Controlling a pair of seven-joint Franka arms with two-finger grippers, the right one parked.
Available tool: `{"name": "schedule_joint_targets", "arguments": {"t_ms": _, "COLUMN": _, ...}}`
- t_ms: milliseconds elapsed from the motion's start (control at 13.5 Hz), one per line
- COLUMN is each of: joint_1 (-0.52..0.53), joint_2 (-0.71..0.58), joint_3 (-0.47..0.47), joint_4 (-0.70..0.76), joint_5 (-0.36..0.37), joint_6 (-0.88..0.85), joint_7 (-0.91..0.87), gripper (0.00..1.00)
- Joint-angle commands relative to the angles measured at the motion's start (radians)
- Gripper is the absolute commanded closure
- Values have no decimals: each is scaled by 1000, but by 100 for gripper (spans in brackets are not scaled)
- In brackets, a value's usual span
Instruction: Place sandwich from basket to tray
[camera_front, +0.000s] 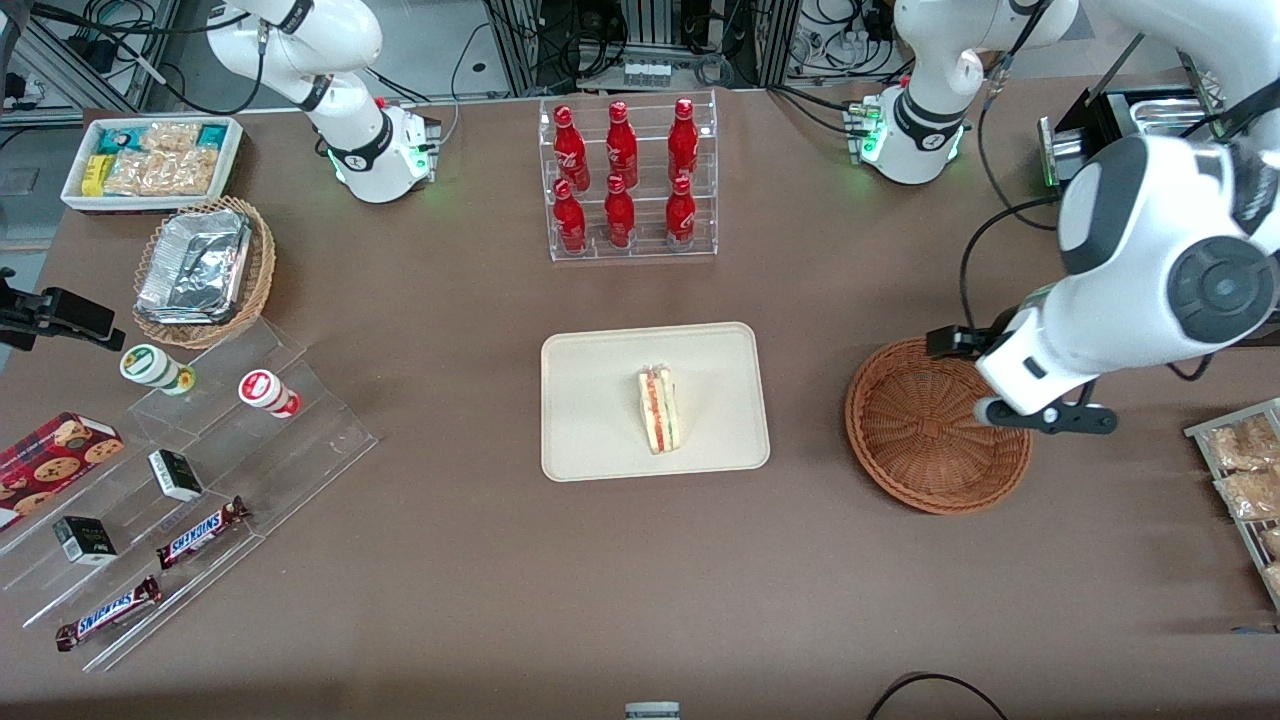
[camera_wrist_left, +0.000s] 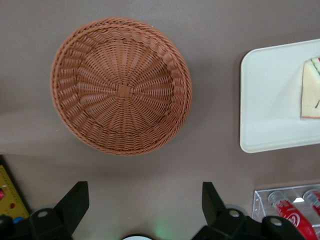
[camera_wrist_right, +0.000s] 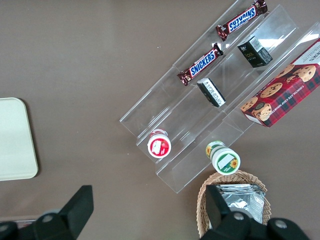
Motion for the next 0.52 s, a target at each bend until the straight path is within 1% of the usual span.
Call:
{"name": "schedule_joint_targets", "arguments": {"t_ms": 0, "joint_1": 22, "joint_2": -58, "joint_3": -3, "joint_4": -32, "joint_5": 5, "joint_6": -38, "joint_7": 33, "gripper": 0}}
{"name": "schedule_joint_targets", "arguments": {"t_ms": 148, "joint_1": 39, "joint_2": -82, "joint_3": 0, "joint_4": -32, "joint_5": 7, "joint_6": -50, "joint_7": 72, "gripper": 0}}
{"name": "schedule_joint_targets", "arguments": {"t_ms": 296, "joint_1": 54, "joint_2": -108, "joint_3": 14, "joint_4": -30, "joint_5": 20, "joint_6": -53, "joint_7": 69, "gripper": 0}}
{"name": "schedule_joint_targets", "arguments": {"t_ms": 444, "joint_1": 68, "joint_2": -127, "joint_3": 51, "joint_4": -30, "joint_5": 23, "joint_6": -55, "joint_7": 69, "gripper": 0}}
